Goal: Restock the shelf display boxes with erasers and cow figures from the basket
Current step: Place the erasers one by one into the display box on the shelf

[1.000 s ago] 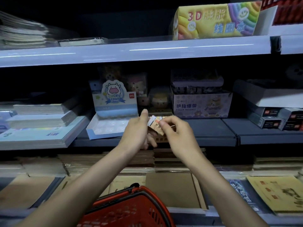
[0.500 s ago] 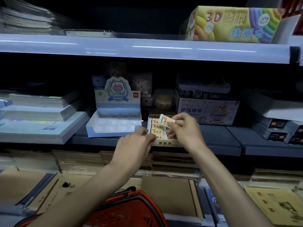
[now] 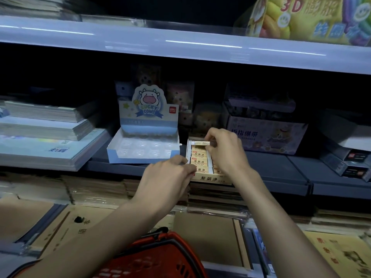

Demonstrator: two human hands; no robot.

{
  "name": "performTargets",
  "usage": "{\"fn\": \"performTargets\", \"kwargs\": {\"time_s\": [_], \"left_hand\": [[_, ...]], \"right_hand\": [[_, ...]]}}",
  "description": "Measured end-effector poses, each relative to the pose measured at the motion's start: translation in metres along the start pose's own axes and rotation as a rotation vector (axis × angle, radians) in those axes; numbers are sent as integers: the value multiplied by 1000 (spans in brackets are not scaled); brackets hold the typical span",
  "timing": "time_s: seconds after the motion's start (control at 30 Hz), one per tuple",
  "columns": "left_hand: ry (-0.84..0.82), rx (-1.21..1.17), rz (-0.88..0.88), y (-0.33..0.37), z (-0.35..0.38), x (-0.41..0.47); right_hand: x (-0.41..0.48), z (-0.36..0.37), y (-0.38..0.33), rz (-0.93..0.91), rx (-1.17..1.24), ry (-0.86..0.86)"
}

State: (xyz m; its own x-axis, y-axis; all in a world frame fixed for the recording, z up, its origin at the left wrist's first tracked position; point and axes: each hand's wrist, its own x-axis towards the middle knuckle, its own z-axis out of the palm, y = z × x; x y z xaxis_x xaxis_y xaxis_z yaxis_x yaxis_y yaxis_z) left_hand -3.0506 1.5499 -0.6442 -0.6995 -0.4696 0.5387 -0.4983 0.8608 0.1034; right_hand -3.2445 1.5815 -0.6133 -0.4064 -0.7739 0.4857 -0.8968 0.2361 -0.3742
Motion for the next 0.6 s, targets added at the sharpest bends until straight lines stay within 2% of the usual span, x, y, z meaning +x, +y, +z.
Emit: {"fn": "performTargets", "kwargs": {"time_s": [0.17, 0.33, 0.43, 0.6], "left_hand": [[-25, -73, -39, -5, -6, 8], [-67, -109, -76, -5, -7, 11], [-80, -113, -82, -5, -8, 12], [-102, -109, -98, -3, -11, 14]], "right_hand": [[6, 3, -5, -73, -205, 34], [7, 4, -8, -131, -351, -23], [6, 5, -9, -115, -351, -56], [9, 6, -13, 3, -209, -25]]}}
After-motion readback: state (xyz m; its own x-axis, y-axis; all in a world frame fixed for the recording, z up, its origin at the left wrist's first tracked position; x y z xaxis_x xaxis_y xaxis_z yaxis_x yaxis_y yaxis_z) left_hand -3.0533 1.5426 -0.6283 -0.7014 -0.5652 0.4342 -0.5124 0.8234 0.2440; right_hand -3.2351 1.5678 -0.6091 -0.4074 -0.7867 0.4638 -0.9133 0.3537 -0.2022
